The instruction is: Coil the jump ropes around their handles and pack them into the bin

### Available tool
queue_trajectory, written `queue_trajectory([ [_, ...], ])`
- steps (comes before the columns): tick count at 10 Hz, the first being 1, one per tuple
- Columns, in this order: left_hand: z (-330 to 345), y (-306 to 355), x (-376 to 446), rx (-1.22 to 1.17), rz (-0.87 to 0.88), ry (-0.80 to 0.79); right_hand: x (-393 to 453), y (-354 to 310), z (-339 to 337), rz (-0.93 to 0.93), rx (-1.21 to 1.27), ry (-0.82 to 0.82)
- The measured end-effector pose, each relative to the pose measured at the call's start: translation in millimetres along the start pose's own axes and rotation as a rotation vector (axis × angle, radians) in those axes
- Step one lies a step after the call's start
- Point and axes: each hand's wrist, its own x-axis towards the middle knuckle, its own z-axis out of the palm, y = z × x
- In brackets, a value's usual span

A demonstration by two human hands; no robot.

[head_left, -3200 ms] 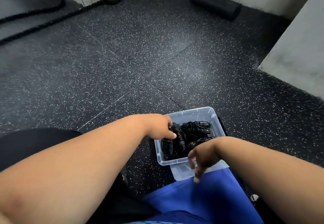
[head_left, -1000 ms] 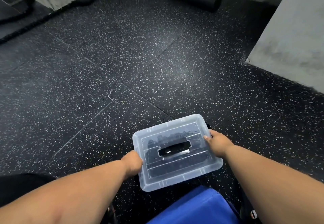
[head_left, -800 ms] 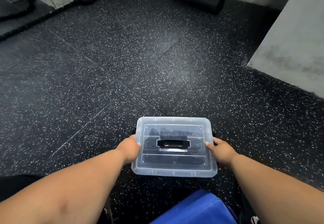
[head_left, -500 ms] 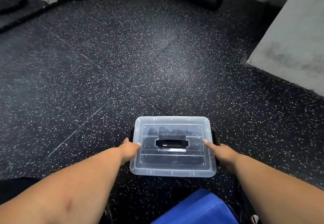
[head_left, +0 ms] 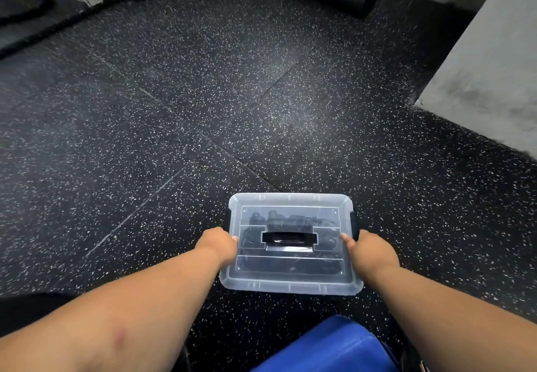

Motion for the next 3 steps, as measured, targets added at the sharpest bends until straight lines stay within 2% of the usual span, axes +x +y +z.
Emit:
queue_trajectory([
  [2, -14, 3, -12, 0.145, 0.117, -0.109, -3, -9, -15, -0.020, -0.035, -0.170],
  [3, -27, 12, -34, 0.210, 0.161, -0.123, -14, -17, -33, -0.056, -0.224, -0.212],
])
